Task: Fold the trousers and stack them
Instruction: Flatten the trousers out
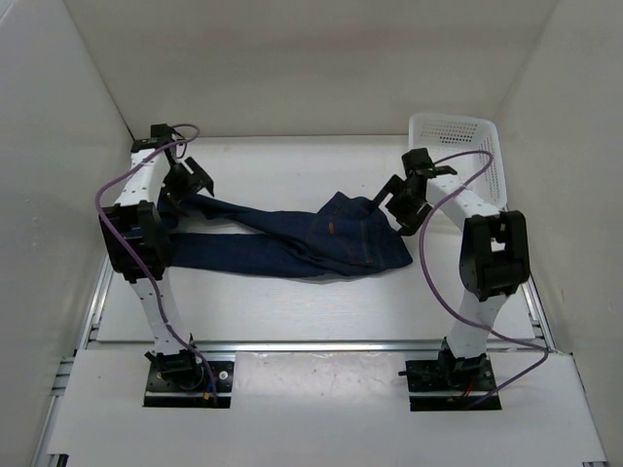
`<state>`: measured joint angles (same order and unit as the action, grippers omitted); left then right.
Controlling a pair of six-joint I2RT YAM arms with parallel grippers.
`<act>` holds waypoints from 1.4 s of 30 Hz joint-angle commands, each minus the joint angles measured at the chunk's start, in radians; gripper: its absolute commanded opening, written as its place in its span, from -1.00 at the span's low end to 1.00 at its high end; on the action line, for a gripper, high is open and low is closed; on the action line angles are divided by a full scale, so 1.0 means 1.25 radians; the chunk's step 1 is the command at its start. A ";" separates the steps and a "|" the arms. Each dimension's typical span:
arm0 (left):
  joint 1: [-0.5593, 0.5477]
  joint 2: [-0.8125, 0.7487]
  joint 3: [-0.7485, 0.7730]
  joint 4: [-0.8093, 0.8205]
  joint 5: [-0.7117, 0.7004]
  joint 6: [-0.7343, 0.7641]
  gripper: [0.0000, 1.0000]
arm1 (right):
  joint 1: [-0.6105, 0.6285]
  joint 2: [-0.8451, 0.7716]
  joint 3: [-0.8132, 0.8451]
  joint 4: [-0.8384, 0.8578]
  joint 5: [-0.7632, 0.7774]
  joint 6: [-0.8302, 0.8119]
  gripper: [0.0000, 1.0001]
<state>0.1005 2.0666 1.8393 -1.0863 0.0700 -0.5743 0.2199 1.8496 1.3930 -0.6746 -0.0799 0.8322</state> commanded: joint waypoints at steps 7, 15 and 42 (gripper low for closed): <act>0.020 0.076 0.038 0.017 -0.013 -0.012 0.82 | 0.071 0.112 0.110 0.011 -0.005 0.144 -0.31; 0.064 0.122 0.061 0.008 -0.020 -0.020 -0.80 | 0.061 0.020 0.061 0.011 0.058 0.137 -1.00; 0.089 -0.227 0.126 -0.048 -0.035 0.036 -0.80 | 0.046 -0.232 0.142 -0.050 0.241 -0.255 -1.00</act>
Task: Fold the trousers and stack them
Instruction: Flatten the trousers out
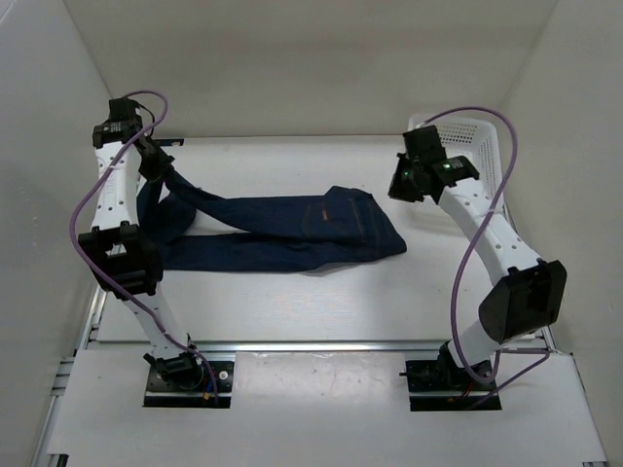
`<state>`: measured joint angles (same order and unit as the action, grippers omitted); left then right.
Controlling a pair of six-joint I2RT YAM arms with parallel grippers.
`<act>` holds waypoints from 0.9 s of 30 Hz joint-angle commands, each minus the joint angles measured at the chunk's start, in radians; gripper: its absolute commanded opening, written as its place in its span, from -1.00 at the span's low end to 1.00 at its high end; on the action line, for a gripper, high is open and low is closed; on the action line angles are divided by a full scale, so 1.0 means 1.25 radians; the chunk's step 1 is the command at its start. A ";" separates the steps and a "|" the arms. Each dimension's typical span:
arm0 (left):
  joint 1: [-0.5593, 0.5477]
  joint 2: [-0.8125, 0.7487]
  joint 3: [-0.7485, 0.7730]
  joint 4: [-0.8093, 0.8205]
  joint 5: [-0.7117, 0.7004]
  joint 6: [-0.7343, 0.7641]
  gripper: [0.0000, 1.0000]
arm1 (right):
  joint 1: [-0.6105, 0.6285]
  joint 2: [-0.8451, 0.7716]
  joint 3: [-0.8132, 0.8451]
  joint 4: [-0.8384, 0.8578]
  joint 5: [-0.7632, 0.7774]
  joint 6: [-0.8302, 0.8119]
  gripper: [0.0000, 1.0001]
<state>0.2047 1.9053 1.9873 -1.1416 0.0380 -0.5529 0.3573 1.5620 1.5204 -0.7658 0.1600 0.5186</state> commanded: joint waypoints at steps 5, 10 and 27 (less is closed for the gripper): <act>0.006 -0.146 -0.024 0.005 0.025 0.034 -0.80 | -0.064 0.281 0.320 -0.120 0.083 -0.056 -1.00; -0.003 -0.153 -0.031 -0.003 0.033 0.042 -0.80 | -0.064 0.447 0.482 -0.129 0.098 -0.073 -1.00; -0.010 -0.153 -0.031 -0.003 0.056 0.067 -0.80 | -0.146 0.503 0.439 -0.175 0.289 0.016 -1.00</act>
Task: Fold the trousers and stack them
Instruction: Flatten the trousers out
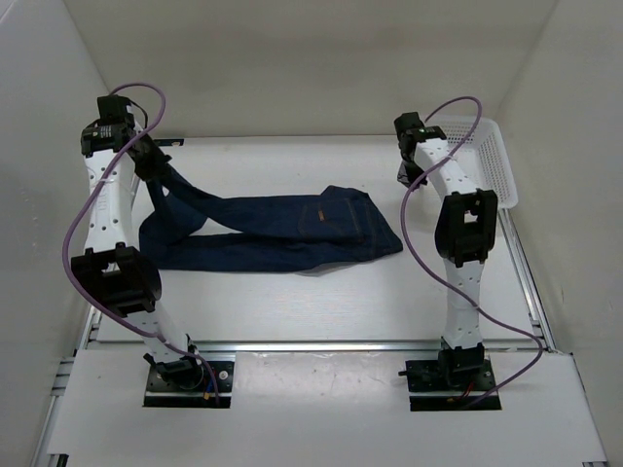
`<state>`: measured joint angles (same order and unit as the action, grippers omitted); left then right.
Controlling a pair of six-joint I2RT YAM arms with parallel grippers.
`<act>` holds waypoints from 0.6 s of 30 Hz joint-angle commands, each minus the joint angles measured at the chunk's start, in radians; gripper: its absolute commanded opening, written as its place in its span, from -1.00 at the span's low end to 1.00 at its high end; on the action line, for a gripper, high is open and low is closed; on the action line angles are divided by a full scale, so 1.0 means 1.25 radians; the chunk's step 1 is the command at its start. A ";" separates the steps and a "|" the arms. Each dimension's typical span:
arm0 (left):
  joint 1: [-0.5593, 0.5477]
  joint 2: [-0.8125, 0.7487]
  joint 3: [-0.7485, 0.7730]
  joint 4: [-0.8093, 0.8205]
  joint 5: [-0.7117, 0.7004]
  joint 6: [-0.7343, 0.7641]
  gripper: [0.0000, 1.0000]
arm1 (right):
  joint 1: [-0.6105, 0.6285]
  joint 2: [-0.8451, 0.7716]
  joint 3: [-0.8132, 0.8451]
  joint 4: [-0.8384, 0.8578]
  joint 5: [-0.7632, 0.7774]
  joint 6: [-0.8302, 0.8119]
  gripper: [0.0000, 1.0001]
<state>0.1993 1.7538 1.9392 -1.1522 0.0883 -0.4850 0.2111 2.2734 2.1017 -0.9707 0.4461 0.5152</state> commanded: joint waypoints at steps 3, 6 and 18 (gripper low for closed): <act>-0.006 -0.032 0.000 0.005 0.024 0.013 -0.80 | -0.029 -0.074 -0.026 -0.011 0.068 0.011 -1.00; -0.013 -0.032 -0.008 0.014 0.024 0.005 -0.80 | -0.029 -0.074 -0.026 -0.011 0.068 0.011 -1.00; -0.022 -0.069 0.000 -0.018 -0.003 0.015 -0.80 | 0.041 -0.375 -0.245 0.135 -0.153 -0.007 0.22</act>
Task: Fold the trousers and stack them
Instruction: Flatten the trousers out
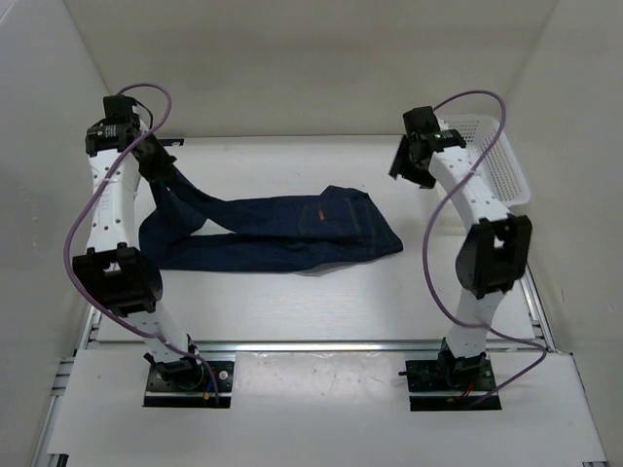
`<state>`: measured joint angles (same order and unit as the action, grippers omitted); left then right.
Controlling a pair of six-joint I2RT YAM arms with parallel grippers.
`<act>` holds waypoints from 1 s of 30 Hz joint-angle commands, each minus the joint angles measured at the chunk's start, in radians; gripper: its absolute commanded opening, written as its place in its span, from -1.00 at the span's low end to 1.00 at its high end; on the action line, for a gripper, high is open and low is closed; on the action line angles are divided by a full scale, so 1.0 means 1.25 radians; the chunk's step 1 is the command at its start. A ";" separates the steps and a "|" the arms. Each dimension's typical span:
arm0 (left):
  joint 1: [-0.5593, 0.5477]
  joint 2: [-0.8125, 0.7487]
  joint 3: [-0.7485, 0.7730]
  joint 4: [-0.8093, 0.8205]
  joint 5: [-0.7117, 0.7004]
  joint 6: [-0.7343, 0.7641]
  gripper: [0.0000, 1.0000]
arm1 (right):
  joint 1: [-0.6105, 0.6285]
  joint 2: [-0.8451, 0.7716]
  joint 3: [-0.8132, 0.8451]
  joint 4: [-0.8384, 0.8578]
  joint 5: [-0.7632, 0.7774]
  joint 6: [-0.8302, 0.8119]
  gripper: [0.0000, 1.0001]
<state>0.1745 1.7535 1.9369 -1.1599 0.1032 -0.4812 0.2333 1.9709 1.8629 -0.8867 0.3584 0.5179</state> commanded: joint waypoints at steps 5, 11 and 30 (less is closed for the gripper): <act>-0.002 -0.146 -0.090 0.002 -0.015 0.021 -0.80 | 0.073 -0.166 -0.166 0.134 -0.266 -0.034 1.00; -0.002 -0.155 -0.088 0.001 0.003 0.021 -0.80 | 0.128 0.092 0.052 0.046 -0.348 -0.120 1.00; -0.002 0.066 0.361 -0.076 0.076 -0.011 -0.80 | 0.070 0.076 0.430 -0.063 -0.251 -0.044 -0.99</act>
<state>0.1734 1.8549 2.2368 -1.2308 0.1497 -0.4637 0.3691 2.1544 2.2143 -0.9264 -0.0090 0.4679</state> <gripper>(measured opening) 0.122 0.014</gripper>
